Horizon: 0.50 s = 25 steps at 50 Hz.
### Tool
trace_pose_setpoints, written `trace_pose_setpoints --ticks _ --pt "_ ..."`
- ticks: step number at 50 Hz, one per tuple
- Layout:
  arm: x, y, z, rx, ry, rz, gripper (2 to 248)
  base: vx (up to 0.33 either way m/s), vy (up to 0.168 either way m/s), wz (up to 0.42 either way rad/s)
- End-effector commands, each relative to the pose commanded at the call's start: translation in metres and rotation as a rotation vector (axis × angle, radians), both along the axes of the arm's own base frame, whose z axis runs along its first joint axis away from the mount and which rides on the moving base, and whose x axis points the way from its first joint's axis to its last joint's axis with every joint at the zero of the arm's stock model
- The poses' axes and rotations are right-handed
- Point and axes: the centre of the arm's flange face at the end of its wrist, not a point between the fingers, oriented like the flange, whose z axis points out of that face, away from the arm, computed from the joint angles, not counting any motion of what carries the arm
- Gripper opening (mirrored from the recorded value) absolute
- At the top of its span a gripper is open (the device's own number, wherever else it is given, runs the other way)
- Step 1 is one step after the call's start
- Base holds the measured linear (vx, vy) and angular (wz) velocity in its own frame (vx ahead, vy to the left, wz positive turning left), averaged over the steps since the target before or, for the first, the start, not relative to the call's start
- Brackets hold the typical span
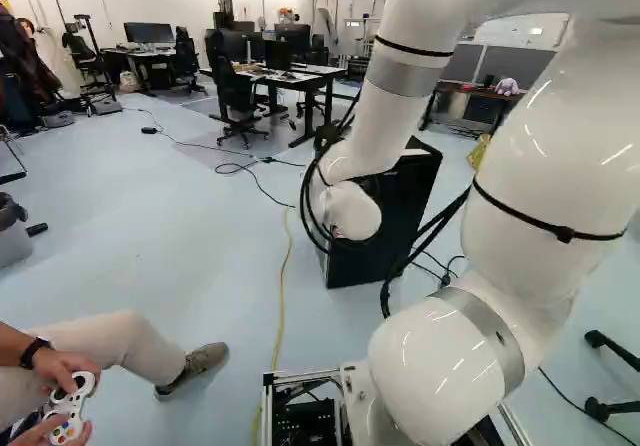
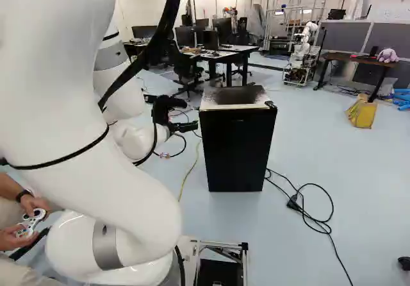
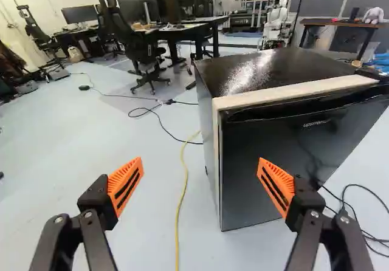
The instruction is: Grab a drink from the fridge
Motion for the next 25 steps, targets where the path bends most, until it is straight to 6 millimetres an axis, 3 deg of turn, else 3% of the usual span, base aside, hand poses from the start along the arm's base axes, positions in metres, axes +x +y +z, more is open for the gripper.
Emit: trace_pose_setpoints --ticks 25 --pt "0.031 0.021 -0.019 -0.006 -0.044 -0.127 247 0.000 0.000 0.000"
